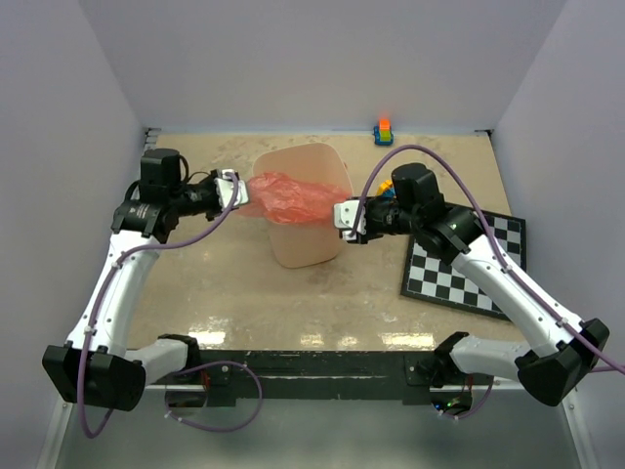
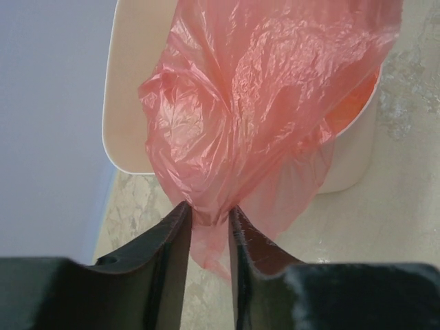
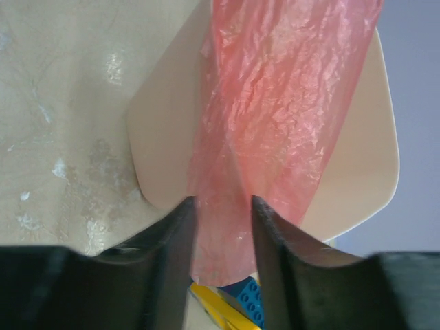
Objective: Put the trash bags into the trash bin
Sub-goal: Place the trash bag in the trash bin.
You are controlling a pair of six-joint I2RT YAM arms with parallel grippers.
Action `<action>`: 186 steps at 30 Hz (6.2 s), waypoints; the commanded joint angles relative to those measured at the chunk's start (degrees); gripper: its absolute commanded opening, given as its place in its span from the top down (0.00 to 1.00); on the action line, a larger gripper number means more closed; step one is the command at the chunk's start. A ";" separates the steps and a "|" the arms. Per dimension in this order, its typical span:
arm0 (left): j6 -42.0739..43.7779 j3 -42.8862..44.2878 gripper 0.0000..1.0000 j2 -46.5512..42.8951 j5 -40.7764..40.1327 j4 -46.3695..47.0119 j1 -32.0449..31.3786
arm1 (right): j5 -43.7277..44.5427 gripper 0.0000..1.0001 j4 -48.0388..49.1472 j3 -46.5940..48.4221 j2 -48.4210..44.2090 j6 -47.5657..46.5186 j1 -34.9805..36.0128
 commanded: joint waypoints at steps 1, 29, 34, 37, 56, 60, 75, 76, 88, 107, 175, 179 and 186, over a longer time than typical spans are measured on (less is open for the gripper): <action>-0.39 0.42 0.74 1.12 1.37 4.51 -0.60 | 3.85 0.73 9.81 0.34 -0.58 5.72 0.29; -25.17 37.40 1.00 41.45 -15.94 23.25 -3.41 | 17.39 1.00 31.53 14.93 23.41 29.54 -12.45; -26.50 41.55 1.00 46.03 -18.31 18.78 -3.41 | 17.21 1.00 29.78 15.12 27.19 30.16 -12.72; -23.96 42.34 1.00 47.27 -18.23 12.54 -3.32 | 16.34 1.00 29.51 13.18 27.38 30.34 -12.81; -11.55 28.46 0.65 34.27 -5.31 -19.64 6.69 | 16.85 0.92 19.59 5.87 21.48 33.32 -14.55; -12.35 26.19 0.45 29.01 -4.78 -17.29 12.48 | 18.79 0.63 16.16 10.79 20.70 34.56 -19.22; 6.46 6.83 0.24 6.40 -2.67 7.15 1.87 | -10.90 0.37 8.09 11.67 3.90 19.89 -16.07; 6.55 7.71 0.24 7.45 -2.67 7.24 1.17 | -11.96 0.36 5.89 12.64 4.69 18.83 -15.01; 13.93 17.99 0.28 17.74 -1.88 2.06 -4.63 | -7.40 0.35 4.11 11.24 9.44 15.75 -5.69; 18.51 29.68 0.28 17.91 0.31 -10.60 -5.69 | -4.32 0.97 2.18 17.40 9.80 12.06 0.55; -3.38 -34.56 1.00 -12.40 -20.43 33.78 -17.74 | 2.62 0.61 -2.53 -6.97 -1.00 9.24 6.01; -5.31 -34.65 1.00 -13.99 -20.25 34.75 -17.82 | 1.30 0.41 -16.77 2.52 -8.64 6.61 4.07; -8.56 -36.05 1.00 -14.08 -19.37 39.67 -17.82 | 4.30 0.48 -14.82 24.22 4.23 9.32 2.75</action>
